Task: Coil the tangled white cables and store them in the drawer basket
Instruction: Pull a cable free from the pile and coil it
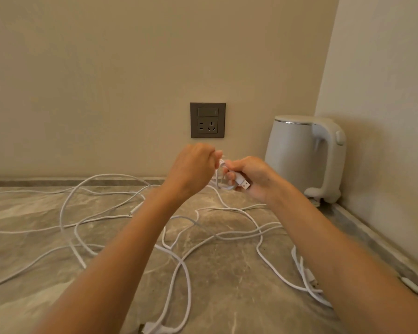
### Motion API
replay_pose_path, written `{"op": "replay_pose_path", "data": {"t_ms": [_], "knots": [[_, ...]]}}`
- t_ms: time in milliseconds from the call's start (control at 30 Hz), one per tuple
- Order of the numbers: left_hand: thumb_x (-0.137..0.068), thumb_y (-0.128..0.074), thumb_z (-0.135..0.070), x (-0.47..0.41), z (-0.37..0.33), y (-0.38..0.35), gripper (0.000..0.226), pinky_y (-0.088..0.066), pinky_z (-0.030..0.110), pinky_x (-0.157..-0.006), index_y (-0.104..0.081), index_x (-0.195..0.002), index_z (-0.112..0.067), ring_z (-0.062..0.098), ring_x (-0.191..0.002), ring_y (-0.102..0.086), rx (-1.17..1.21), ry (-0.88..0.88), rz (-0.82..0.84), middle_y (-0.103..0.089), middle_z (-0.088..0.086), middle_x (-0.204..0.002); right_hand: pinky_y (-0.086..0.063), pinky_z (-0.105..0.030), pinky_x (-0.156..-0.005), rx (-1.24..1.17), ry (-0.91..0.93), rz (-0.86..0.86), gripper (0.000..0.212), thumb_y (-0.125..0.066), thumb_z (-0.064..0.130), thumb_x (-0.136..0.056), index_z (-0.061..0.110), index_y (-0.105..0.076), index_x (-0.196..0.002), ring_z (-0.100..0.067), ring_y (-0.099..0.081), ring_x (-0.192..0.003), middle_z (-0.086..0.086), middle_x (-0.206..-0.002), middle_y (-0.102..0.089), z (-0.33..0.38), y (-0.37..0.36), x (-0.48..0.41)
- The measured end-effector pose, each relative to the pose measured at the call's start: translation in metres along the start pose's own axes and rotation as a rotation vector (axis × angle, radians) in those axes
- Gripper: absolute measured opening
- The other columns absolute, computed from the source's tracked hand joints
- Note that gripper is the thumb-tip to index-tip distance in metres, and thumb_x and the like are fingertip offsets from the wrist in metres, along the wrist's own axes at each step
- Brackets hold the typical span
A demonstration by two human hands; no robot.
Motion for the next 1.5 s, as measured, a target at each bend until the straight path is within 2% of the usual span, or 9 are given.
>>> {"op": "replay_pose_path", "data": {"t_ms": [133, 333, 600, 833, 967, 1067, 1267, 1400, 1500], "knots": [[-0.097, -0.043, -0.015, 0.002, -0.001, -0.004, 0.033, -0.029, 0.031, -0.059, -0.058, -0.068, -0.008, 0.019, -0.062, -0.043, 0.128, 0.038, 0.042, -0.049, 0.001, -0.058, -0.035, -0.014, -0.046, -0.400, 0.029, -0.077, 0.025, -0.037, 0.008, -0.100, 0.006, -0.050, -0.079, -0.001, -0.041, -0.034, 0.000, -0.066, -0.046, 0.004, 0.017, -0.006], [-0.098, -0.041, -0.016, 0.006, 0.007, -0.027, 0.038, -0.028, 0.028, -0.052, -0.046, -0.060, -0.017, 0.008, -0.054, -0.037, 0.129, 0.053, 0.180, -0.042, -0.006, -0.056, -0.032, -0.019, -0.060, -0.802, 0.053, 0.026, 0.030, -0.034, 0.014, -0.100, 0.006, -0.050, -0.075, -0.007, -0.040, -0.039, 0.001, -0.052, -0.045, 0.017, 0.032, -0.002], [-0.096, -0.043, -0.015, 0.013, 0.016, -0.041, 0.035, -0.034, 0.023, -0.057, -0.047, -0.062, -0.021, 0.007, -0.055, -0.039, 0.134, 0.062, 0.370, -0.044, -0.006, -0.057, -0.029, -0.023, -0.070, -0.697, 0.092, 0.200, 0.029, -0.046, 0.013, -0.079, 0.004, -0.059, -0.055, -0.012, -0.036, -0.043, -0.002, -0.046, -0.036, 0.026, 0.017, 0.012], [-0.093, -0.047, -0.010, 0.010, 0.034, -0.025, 0.024, -0.031, 0.026, -0.055, -0.059, -0.073, -0.009, 0.010, -0.057, -0.041, 0.033, 0.144, 0.239, -0.048, -0.004, -0.060, -0.032, -0.023, -0.070, -0.329, 0.020, 0.363, 0.014, -0.063, 0.016, -0.067, 0.007, -0.063, -0.056, -0.009, -0.034, -0.046, 0.000, -0.045, -0.039, 0.022, 0.003, 0.022], [-0.094, -0.046, -0.011, 0.006, 0.039, -0.010, 0.023, -0.031, 0.025, -0.066, -0.064, -0.083, -0.002, 0.016, -0.071, -0.045, -0.023, 0.175, 0.155, -0.052, 0.000, -0.074, -0.036, -0.016, -0.052, -0.056, -0.071, 0.483, 0.034, -0.046, 0.017, -0.080, 0.011, -0.063, -0.051, -0.006, -0.034, -0.044, 0.003, -0.045, -0.041, 0.009, -0.008, 0.026], [-0.094, -0.049, -0.020, 0.003, 0.030, -0.001, 0.026, -0.032, 0.025, -0.067, -0.064, -0.079, -0.006, 0.015, -0.073, -0.047, -0.045, 0.156, 0.142, -0.053, -0.001, -0.076, -0.032, -0.014, -0.046, 0.111, -0.156, 0.516, 0.020, -0.048, 0.016, -0.078, 0.004, -0.056, -0.065, -0.003, -0.037, -0.041, 0.003, -0.048, -0.045, 0.000, -0.017, 0.028], [-0.097, -0.046, -0.022, -0.002, 0.002, 0.011, 0.028, -0.029, 0.023, -0.066, -0.057, -0.074, -0.012, 0.009, -0.063, -0.042, -0.101, 0.054, 0.066, -0.048, -0.006, -0.071, -0.030, -0.016, -0.048, 0.323, -0.163, 0.259, 0.020, -0.049, 0.012, -0.092, 0.005, -0.057, -0.075, -0.003, -0.043, -0.039, 0.001, -0.052, -0.049, -0.001, -0.005, 0.014], [-0.098, -0.042, -0.021, -0.001, -0.006, 0.015, 0.032, -0.034, 0.028, -0.065, -0.062, -0.078, -0.006, 0.018, -0.070, -0.049, -0.081, 0.006, -0.007, -0.057, 0.002, -0.076, -0.034, -0.012, -0.033, 0.181, -0.041, 0.045, 0.028, -0.044, 0.004, -0.097, 0.002, -0.053, -0.071, -0.001, -0.044, -0.030, 0.004, -0.038, -0.052, 0.009, 0.002, 0.011], [-0.097, -0.043, -0.017, 0.001, -0.010, 0.008, 0.032, -0.040, 0.033, -0.070, -0.065, -0.081, -0.001, 0.026, -0.076, -0.054, -0.027, -0.018, -0.013, -0.064, 0.011, -0.082, -0.037, -0.013, -0.035, 0.034, 0.049, -0.106, 0.027, -0.044, 0.000, -0.097, 0.001, -0.053, -0.071, 0.000, -0.043, -0.030, -0.001, -0.046, -0.053, 0.015, 0.013, 0.005]]}}
Point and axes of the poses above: each hand's wrist, its own x-axis away from the middle knuckle, its own y-axis out of the back of the hand, z = x × y, the point moved 7 cm from there along -x, towards the middle knuckle
